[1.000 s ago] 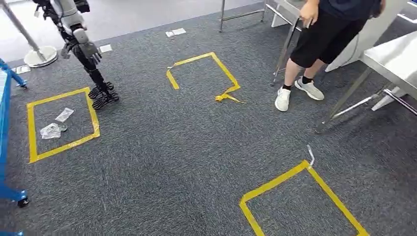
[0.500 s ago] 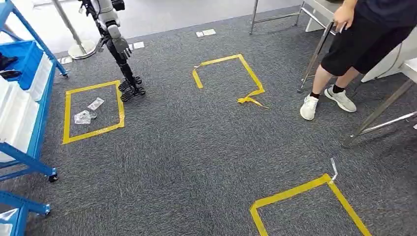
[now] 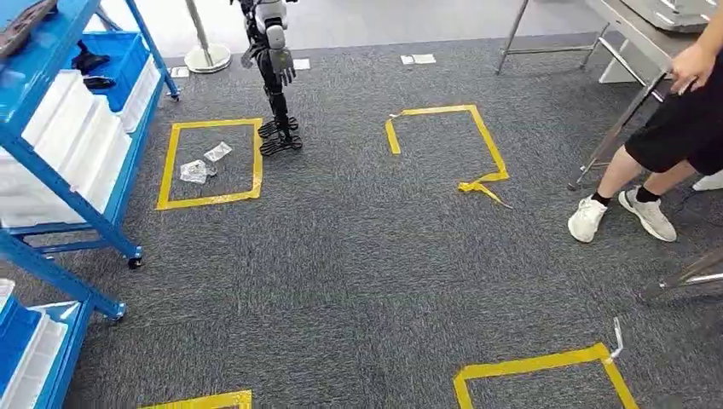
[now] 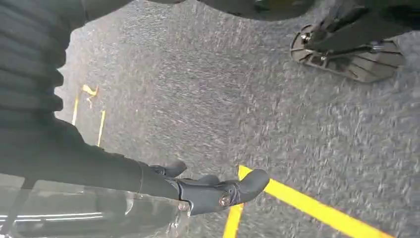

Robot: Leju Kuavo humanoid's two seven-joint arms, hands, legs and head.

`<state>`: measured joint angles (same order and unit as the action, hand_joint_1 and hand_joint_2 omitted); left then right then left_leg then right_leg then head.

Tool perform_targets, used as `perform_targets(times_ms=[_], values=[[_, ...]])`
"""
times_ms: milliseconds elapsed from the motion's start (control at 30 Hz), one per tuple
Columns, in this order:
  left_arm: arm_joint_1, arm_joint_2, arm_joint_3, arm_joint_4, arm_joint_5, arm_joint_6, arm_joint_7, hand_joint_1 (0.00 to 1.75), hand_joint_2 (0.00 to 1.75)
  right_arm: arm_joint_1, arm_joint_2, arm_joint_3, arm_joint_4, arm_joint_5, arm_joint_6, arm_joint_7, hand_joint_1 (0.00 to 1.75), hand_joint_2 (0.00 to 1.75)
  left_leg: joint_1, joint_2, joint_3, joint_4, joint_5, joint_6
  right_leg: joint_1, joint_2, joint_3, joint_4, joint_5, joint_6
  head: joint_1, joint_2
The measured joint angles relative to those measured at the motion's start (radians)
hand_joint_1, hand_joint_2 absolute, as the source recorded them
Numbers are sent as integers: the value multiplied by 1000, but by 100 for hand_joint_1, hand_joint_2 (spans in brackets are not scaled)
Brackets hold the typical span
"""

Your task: Take the parts from the cabinet and place them on the table.

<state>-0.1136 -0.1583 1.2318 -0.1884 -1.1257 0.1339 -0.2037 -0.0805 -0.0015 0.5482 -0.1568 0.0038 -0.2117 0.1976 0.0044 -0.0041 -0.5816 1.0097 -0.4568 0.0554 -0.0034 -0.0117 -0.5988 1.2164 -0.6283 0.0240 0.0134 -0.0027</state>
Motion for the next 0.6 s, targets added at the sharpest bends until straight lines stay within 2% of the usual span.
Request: perform_targets(times_ms=[33, 67, 100, 133, 167, 200, 233, 267, 333, 367, 400, 433, 467, 500, 533, 567, 600], values=[[1, 0, 0, 0, -2, -1, 0, 0, 0, 2, 0, 0, 0, 0, 0, 0, 0, 175, -1, -16, -3, 1, 2, 1, 0, 5, -40, 84, -26, 0, 0, 0], [2, 0, 0, 0, -2, -1, 0, 0, 0, 5, 0, 0, 0, 0, 0, 0, 0, 175, -1, -30, -4, 1, 4, 0, 0, 7, -54, 112, -28, 6, 0, 0], [4, 0, 0, 0, -2, -1, 0, 0, 0, 6, 0, 0, 0, 0, 0, 0, 0, 175, -1, -44, -4, 1, 5, -2, -2, 7, -43, 88, -10, 16, 0, 0], [5, 0, 0, 0, -2, -1, 0, 0, 0, 6, 0, 0, 0, 0, 0, 0, 0, 175, 0, -59, -4, 2, 7, -5, -6, 11, -8, 12, 26, 29, 0, 0], [5, 0, 0, 0, -2, -1, 0, 0, 0, 5, 0, 0, 0, 0, 0, 0, 0, 175, 1, -70, -3, 2, 9, -8, -9, 18, 31, -70, 60, 39, 0, 0], [4, -1, 0, 0, -2, -1, 0, 0, 0, 4, -2, 0, 0, 0, 0, 0, 0, 175, 2, -82, -3, 2, 10, -12, -15, 42, 75, -163, 94, 47, 0, 0], [2, 0, 0, 0, -2, -1, 0, 0, 0, 5, 1, 0, 0, 0, 0, 0, 0, 175, -3, -92, -7, 7, 12, -19, -17, 82, 92, -210, 99, 43, 3, 0], [2, 0, 0, 0, -2, -1, 0, 0, 0, 5, 1, 0, 0, 0, 0, 0, 0, 175, -5, -100, -10, 8, 13, -24, -17, 70, 89, -213, 106, 31, 2, 0], [7, 0, 0, 0, -2, -1, 1, 0, 0, 1, 1, 0, 0, 0, 0, 0, 0, 175, 0, -113, -13, -2, 21, -38, -7, 56, 90, -210, 108, 17, 0, 0], [10, 0, 0, 0, -2, -1, 1, 0, 0, 1, 3, 0, 0, -1, 0, 0, 0, 175, 0, -124, -17, -2, 26, -45, -9, 45, 96, -213, 114, 9, 2, 0], [11, 0, 0, 0, -2, -1, 1, 0, 0, 0, 2, 0, 0, -1, 0, 0, 0, 175, 3, -95, -22, 7, 17, -48, -19, 33, 94, -217, 121, -2, 0, 0], [11, 0, 0, 0, -2, -1, 2, 0, 0, 0, 1, 0, 0, -1, 0, 0, 0, 175, -2, -47, -34, 35, -11, -50, -17, 26, 91, -216, 122, -9, -5, 0], [9, 0, 0, 0, -1, -1, 2, 0, 0, 2, 1, 0, 0, -1, 0, 0, 0, 175, -1, -19, -62, 102, -57, -54, -15, 13, 90, -216, 122, -13, -10, 0], [7, 0, 0, 0, -1, -1, 2, 0, 0, 6, 1, 0, 0, -1, 0, 0, 0, 175, 1, -8, -101, 194, -105, -57, -11, -3, 88, -216, 121, -15, -9, 0], [6, -1, 0, 0, -1, -1, 2, 0, 0, 8, 1, 0, 0, -1, 0, 0, 0, 175, 1, -4, -133, 269, -135, -59, -8, -18, 87, -216, 121, -16, -10, 0], [8, -1, 0, 0, -1, -1, 2, 0, 0, 9, 1, 0, 0, -1, 0, 0, 0, 175, 2, -3, -152, 314, -145, -61, -6, -32, 86, -216, 120, -16, -9, 0], [10, -1, 0, 0, -1, -1, 3, 0, 0, 8, 1, 0, 0, -1, 0, 0, 0, 175, 3, -1, -146, 308, -134, -61, -6, -44, 85, -216, 120, -16, -9, 0]])
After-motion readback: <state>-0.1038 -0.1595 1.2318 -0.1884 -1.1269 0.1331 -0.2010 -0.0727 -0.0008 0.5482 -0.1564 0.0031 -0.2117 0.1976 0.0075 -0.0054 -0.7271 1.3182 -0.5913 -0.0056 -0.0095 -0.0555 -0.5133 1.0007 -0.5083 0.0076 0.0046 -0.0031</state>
